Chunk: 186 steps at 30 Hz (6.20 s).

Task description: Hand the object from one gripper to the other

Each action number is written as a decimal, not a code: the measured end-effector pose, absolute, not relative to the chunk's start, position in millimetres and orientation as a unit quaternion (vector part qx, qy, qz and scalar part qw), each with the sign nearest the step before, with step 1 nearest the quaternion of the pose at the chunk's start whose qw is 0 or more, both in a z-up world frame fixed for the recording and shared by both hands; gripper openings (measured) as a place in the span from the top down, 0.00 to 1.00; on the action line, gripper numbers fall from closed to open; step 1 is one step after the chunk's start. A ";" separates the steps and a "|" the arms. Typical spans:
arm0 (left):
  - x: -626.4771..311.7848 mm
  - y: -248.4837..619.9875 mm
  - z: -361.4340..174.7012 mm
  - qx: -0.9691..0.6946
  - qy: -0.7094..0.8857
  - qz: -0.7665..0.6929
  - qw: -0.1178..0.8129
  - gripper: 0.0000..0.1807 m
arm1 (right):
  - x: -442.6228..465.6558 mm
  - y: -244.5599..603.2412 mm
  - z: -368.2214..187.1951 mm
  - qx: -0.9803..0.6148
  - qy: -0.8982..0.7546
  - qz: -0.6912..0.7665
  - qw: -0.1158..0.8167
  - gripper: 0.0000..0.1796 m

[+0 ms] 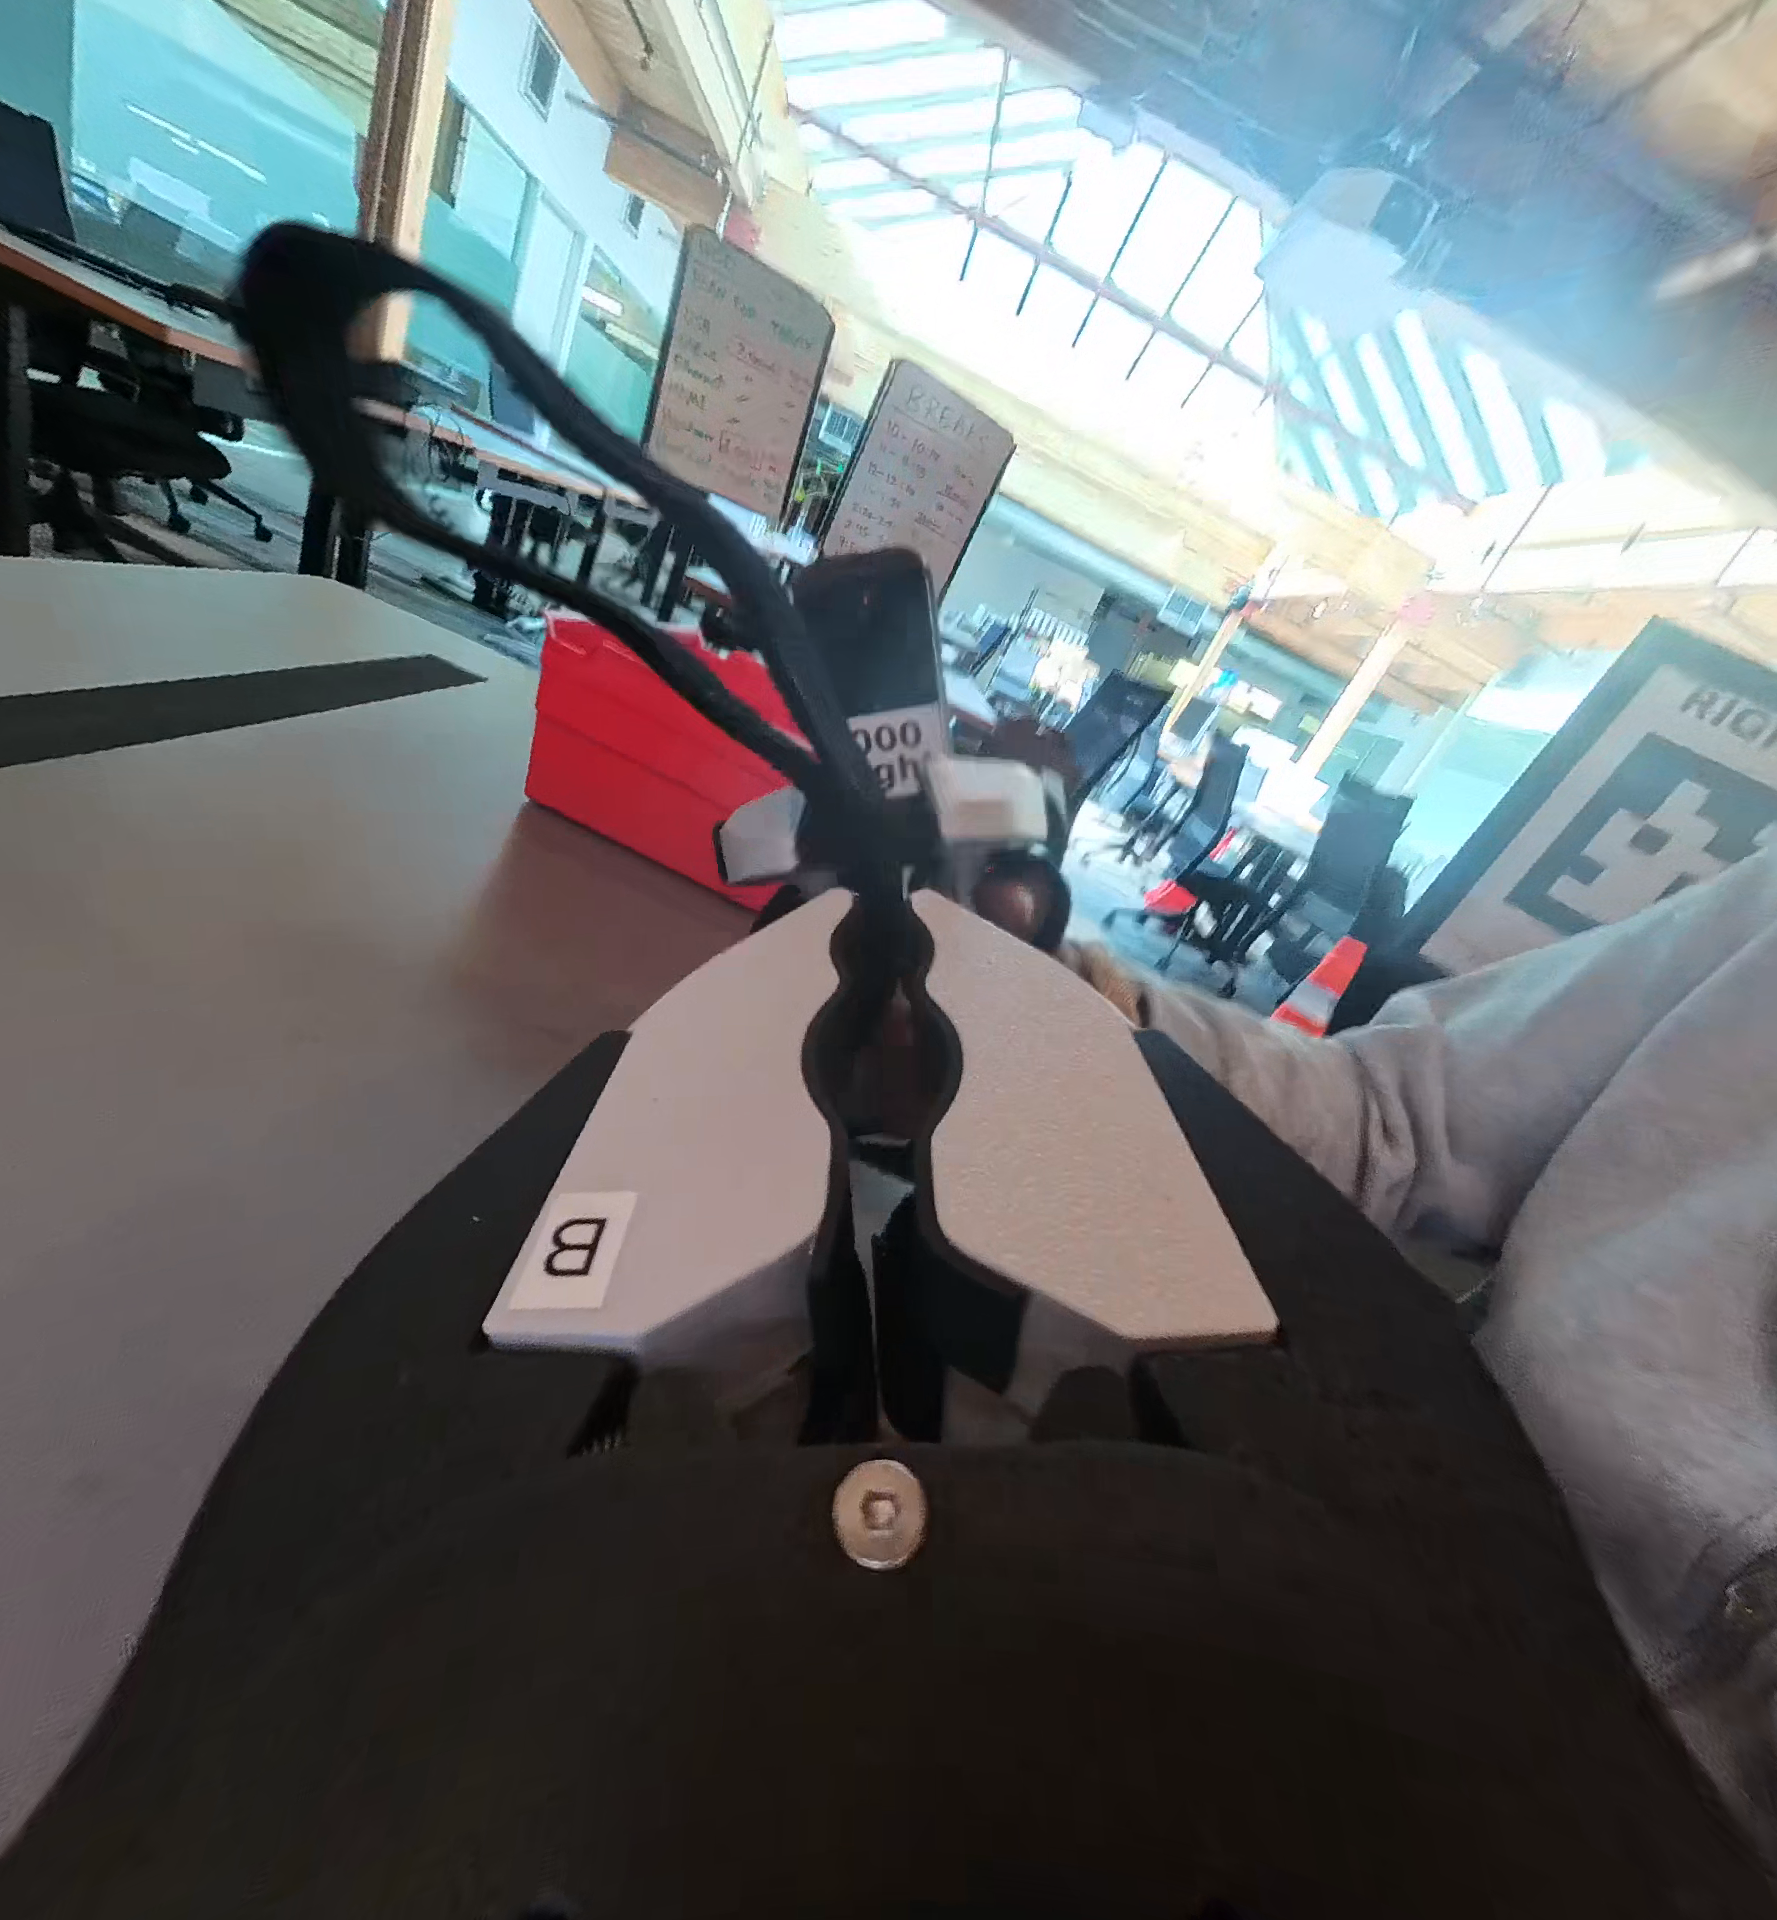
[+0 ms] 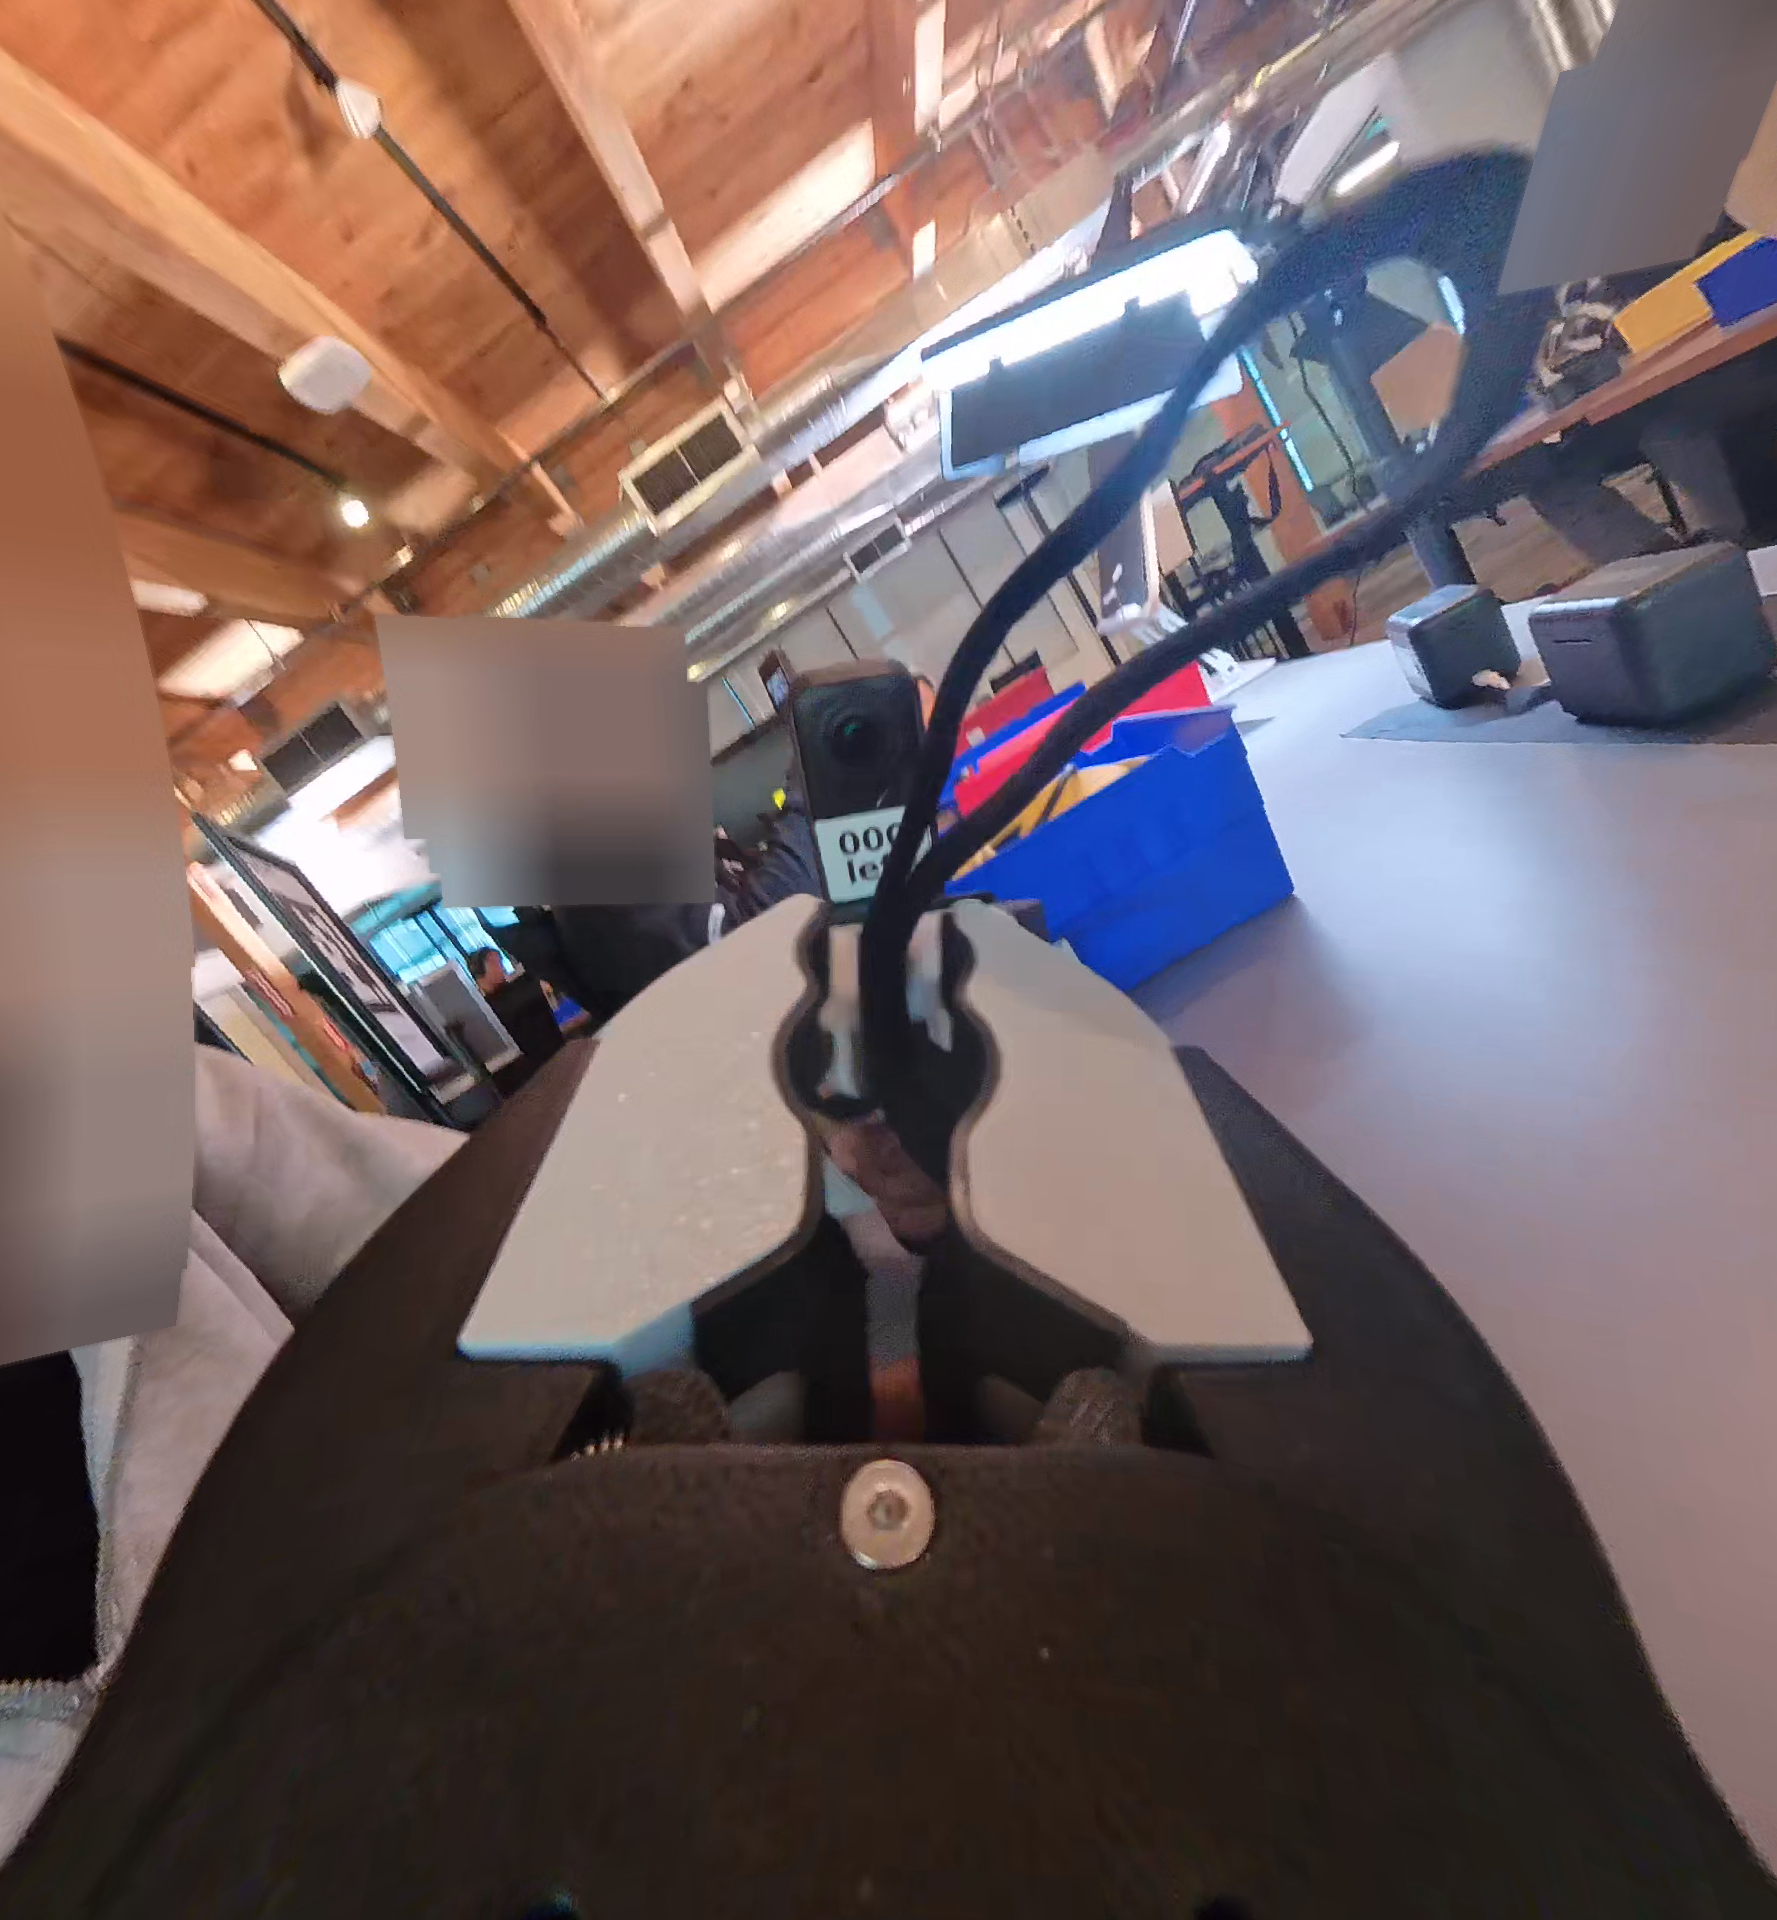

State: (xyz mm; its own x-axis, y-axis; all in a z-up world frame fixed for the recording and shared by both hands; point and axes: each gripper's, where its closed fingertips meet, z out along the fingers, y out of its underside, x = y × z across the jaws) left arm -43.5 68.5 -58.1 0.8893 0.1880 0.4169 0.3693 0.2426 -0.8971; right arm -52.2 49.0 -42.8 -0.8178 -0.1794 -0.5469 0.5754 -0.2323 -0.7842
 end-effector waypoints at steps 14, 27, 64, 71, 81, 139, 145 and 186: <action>-51.9 59.0 -54.9 -0.562 -0.279 -0.150 0.764 0.83 | -44.1 42.9 -56.5 0.148 0.610 -0.743 0.230 0.98; -48.5 63.4 -63.5 -0.598 -0.263 -0.116 0.748 0.99 | -56.5 52.9 -48.3 0.177 0.577 -0.764 0.228 0.97; -36.9 65.4 -53.2 -0.532 -0.300 -0.288 0.738 0.96 | -33.5 54.1 -55.4 -0.301 0.623 -0.434 -0.577 0.93; -45.7 57.9 -56.5 -0.611 -0.257 -0.120 0.740 0.75 | -34.4 56.7 -49.6 -0.191 0.685 -0.580 -0.398 0.97; -29.7 65.2 -51.3 -0.671 -0.108 0.105 0.726 0.90 | -23.6 65.0 -34.6 0.010 0.667 -0.738 0.101 0.97; -23.9 69.9 -49.5 -0.620 -0.193 -0.117 0.752 0.97 | -37.3 56.4 -29.8 0.123 0.599 -0.762 0.212 0.96; -31.5 57.0 -34.1 -0.574 -0.206 -0.115 0.784 0.97 | -24.3 45.8 -40.8 0.110 0.622 -0.731 0.258 0.87; -44.4 43.3 -27.4 -0.503 -0.262 -0.189 0.802 0.97 | -49.1 60.8 -29.2 -0.018 0.672 -0.708 -0.217 0.65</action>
